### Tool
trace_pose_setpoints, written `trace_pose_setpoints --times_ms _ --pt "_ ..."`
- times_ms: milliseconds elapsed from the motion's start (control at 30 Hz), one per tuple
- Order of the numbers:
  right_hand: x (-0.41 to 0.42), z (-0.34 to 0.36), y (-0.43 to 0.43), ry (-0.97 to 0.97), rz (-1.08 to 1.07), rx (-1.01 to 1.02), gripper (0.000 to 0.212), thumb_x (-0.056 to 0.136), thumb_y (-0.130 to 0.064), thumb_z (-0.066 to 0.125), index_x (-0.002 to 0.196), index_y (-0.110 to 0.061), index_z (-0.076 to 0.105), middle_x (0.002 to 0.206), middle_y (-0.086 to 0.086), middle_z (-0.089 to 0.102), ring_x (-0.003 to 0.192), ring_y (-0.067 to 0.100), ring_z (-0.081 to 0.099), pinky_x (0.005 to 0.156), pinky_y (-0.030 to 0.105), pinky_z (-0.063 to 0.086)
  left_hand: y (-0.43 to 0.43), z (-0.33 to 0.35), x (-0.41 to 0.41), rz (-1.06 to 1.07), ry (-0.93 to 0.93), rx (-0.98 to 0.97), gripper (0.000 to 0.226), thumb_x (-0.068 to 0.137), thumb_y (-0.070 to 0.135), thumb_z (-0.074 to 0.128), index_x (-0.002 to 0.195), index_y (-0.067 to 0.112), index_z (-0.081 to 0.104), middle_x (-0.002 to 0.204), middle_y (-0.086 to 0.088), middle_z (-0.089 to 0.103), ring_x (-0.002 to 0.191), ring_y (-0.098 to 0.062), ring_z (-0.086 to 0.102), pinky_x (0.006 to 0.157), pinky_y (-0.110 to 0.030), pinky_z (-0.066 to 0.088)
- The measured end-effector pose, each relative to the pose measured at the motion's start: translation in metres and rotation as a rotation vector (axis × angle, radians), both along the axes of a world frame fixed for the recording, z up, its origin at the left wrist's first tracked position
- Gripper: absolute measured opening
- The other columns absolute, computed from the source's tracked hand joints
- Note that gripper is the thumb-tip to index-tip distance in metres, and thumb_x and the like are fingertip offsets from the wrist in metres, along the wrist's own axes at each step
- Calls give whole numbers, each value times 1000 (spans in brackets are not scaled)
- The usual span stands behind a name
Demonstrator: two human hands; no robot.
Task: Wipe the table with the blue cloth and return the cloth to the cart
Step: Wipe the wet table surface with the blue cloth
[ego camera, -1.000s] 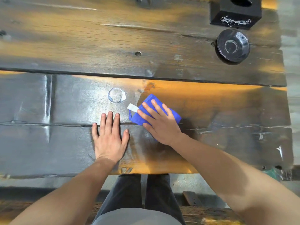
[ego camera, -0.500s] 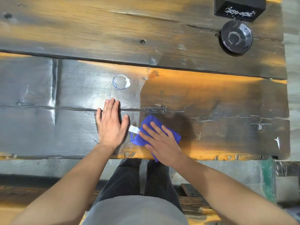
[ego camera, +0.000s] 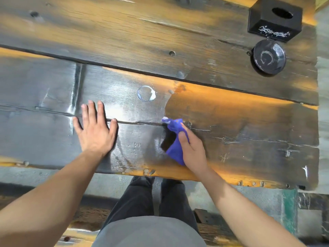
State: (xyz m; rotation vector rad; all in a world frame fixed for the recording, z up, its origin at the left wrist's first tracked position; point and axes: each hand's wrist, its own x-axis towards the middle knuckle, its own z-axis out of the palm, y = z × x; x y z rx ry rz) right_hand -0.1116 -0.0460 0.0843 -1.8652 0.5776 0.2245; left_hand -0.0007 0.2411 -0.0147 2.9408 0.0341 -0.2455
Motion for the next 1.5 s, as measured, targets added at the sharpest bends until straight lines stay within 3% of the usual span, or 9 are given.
trace_pose_setpoints --times_ms 100,200,333,433,633,833,1133,1500 --pt "82 -3 -14 -86 -4 -101 42 107 -23 43 143 -8 58 146 11 61 141 23 50 123 37 31 -2 2 -1 12 -19 4 74 102 57 29 166 26 9 175 -4 8 162 -21 -1 124 -60 1" --pt "157 -19 -24 -138 105 -220 41 109 -21 42 148 -9 51 156 11 48 152 24 34 123 19 19 -1 1 -2 11 -26 12 73 102 57 29 166 26 10 175 -4 9 162 -22 -1 125 -59 2" --pt "239 -45 -28 -127 393 -496 49 108 -39 34 155 -26 43 167 1 33 157 20 19 123 39 22 1 -3 -1 8 -28 3 73 102 58 28 166 27 9 175 -4 7 162 -21 -4 125 -58 -1" --pt "262 -65 -18 -28 606 -757 56 103 -59 20 157 -47 28 172 -11 14 160 19 2 123 45 12 1 -7 -2 9 -40 15 73 102 58 29 166 27 10 175 -4 8 162 -21 -4 125 -56 -4" --pt "255 -77 3 -71 760 -944 60 98 -72 15 155 -55 10 173 -11 4 159 27 -5 120 63 5 1 -8 -2 6 -44 31 74 101 57 31 166 26 14 175 -5 10 162 -22 -3 124 -56 -4" --pt "230 -81 37 -247 1014 -951 60 98 -73 19 155 -55 16 172 -9 13 159 36 3 119 70 12 -1 -4 -2 7 -45 42 75 100 56 33 165 24 17 175 -5 13 162 -23 0 125 -59 1" --pt "143 -84 51 -522 1201 -907 51 104 -59 31 154 -48 34 168 -9 28 158 31 17 121 62 19 0 -4 -2 1 -43 31 70 102 49 28 165 22 18 175 -5 13 162 -22 1 126 -60 4" --pt "58 -77 33 -373 1315 -893 55 108 -53 28 160 -43 18 172 -10 15 160 24 2 127 53 11 0 -7 -1 1 -43 27 72 103 56 30 166 25 12 175 -5 11 162 -22 -1 125 -59 2"
